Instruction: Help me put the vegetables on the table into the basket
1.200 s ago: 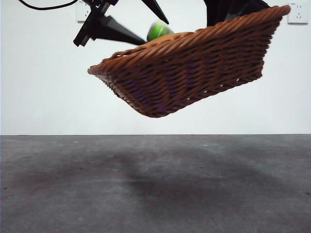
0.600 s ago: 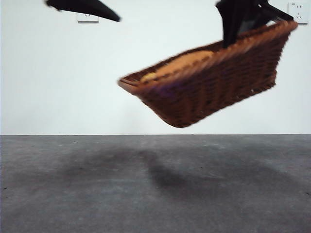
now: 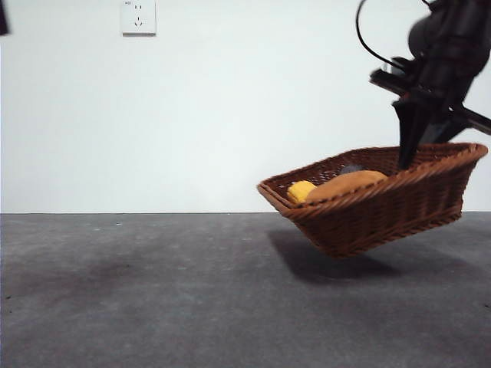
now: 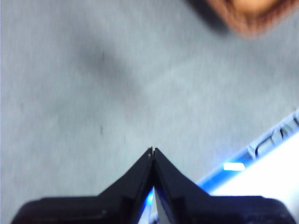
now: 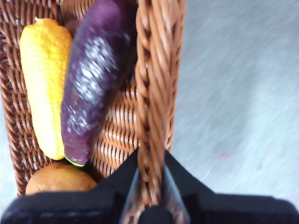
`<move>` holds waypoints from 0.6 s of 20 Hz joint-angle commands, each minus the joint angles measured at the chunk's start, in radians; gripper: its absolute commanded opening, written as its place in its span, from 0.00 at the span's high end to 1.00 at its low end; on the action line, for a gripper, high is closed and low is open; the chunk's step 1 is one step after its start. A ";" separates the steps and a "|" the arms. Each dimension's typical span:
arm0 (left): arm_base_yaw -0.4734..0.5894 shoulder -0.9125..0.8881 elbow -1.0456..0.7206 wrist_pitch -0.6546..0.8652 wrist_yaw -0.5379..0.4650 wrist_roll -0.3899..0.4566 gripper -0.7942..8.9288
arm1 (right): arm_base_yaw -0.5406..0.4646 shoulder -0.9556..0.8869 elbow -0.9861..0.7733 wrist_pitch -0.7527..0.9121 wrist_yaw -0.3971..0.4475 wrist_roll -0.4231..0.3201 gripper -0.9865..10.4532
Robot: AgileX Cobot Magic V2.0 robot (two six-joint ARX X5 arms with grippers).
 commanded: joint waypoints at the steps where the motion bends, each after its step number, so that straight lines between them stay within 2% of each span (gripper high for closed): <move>1: 0.002 -0.045 0.000 -0.042 -0.010 0.003 0.93 | -0.048 0.038 -0.001 0.018 -0.039 -0.031 0.93; 4: 0.002 -0.097 0.000 -0.058 -0.010 -0.033 0.93 | -0.102 0.094 -0.001 0.029 -0.060 -0.072 0.93; 8: 0.002 -0.113 0.000 -0.064 -0.010 -0.071 0.93 | -0.126 0.163 -0.001 0.085 -0.185 -0.095 0.93; 12: 0.002 -0.113 0.000 -0.109 -0.010 -0.076 0.93 | -0.128 0.225 -0.001 0.116 -0.188 -0.106 0.93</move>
